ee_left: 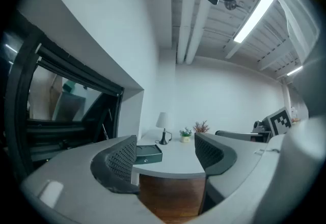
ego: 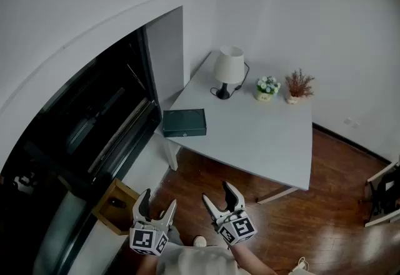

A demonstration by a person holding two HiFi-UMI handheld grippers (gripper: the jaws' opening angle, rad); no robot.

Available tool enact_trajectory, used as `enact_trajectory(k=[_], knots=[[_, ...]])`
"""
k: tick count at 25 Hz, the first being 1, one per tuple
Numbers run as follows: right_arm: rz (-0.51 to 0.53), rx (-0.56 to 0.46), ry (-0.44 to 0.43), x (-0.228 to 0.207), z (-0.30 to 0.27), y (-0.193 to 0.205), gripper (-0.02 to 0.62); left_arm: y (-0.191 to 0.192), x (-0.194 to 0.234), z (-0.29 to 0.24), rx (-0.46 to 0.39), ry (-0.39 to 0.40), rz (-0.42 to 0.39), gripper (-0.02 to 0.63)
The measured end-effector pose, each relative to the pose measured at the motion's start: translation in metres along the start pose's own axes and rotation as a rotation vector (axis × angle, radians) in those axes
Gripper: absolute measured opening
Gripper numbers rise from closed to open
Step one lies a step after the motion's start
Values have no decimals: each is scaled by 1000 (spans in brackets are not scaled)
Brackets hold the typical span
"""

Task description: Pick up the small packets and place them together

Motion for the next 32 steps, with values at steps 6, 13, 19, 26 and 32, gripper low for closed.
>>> enact_trajectory(k=[6,13,19,26,32], knots=[[36,5,18,-14,-59,10,328,-10,43,-53,-2,17,-53,342],[54,47,113,-63,-154,11,328,-50,107,-152,-42,88,-42,341],[53,100,100,-66,-242,16,328,-72,156,-214,-14,138,-40,341],[-15,263,100,-77,-286,72,328,-75,177,-250,48,163,-46,341],[-67,470,-40,-83,-306,133,258,-64,186,-267,61,96,-25,341]])
Point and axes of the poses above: the fingertips, and each gripper's own axes: z backward along the fingers, x to its left, y out of its underside, the point moved 5 cm from there along z, backward along the fingers, and after that the axes turned 14 degrees about z, right-handed, at the moved point
